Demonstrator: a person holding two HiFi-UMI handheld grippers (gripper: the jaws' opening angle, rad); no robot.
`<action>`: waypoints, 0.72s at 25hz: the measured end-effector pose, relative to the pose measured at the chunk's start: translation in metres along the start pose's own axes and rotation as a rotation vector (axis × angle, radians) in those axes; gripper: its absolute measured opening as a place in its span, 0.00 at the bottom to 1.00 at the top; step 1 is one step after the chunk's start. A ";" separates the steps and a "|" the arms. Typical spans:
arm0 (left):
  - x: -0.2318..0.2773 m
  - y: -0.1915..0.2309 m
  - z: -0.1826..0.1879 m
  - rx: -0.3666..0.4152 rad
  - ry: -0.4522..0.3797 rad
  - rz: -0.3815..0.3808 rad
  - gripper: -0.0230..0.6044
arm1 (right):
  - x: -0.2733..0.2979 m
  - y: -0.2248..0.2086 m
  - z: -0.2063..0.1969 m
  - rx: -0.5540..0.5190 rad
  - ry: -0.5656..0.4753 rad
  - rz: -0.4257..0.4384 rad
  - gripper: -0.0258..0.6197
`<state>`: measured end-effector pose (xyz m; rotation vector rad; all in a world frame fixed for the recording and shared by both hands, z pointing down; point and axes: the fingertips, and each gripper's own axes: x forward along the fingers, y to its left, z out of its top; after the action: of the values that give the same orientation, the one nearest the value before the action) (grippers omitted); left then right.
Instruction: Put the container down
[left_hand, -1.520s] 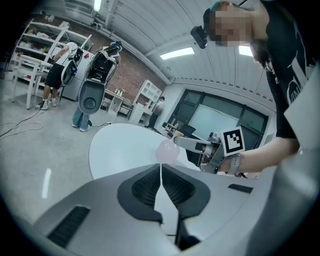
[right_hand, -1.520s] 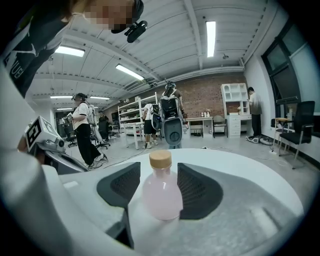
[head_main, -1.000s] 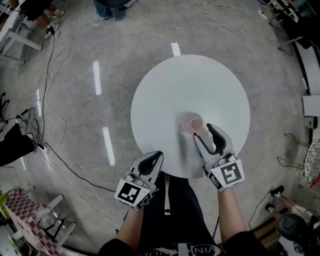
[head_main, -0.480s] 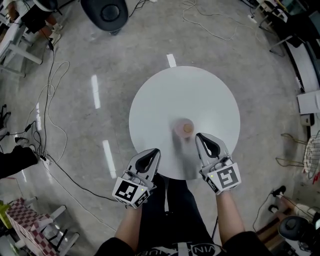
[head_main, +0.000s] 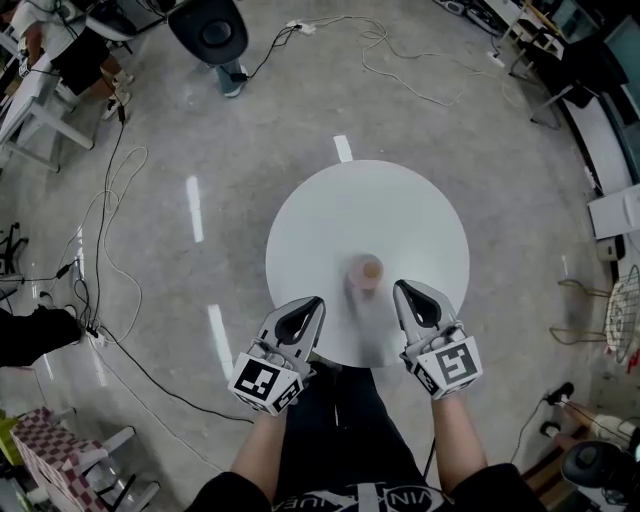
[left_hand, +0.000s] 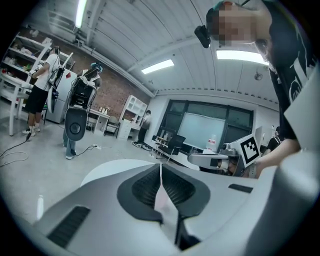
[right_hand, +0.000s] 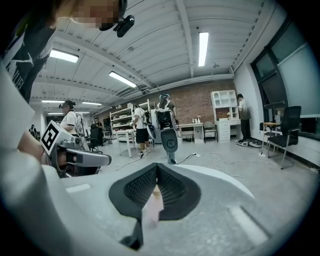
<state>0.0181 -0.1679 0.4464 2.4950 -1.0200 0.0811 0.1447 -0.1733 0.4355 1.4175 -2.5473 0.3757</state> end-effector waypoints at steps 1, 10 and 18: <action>0.000 -0.001 0.003 0.005 -0.007 -0.004 0.06 | -0.002 0.001 0.003 0.000 -0.002 -0.002 0.05; -0.003 -0.008 0.038 0.052 -0.045 -0.012 0.06 | -0.012 0.006 0.029 -0.007 -0.026 -0.012 0.05; -0.008 -0.016 0.069 0.081 -0.094 -0.004 0.06 | -0.021 0.008 0.054 -0.016 -0.051 -0.005 0.05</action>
<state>0.0153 -0.1814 0.3765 2.5960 -1.0688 0.0038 0.1455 -0.1696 0.3767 1.4460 -2.5798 0.3220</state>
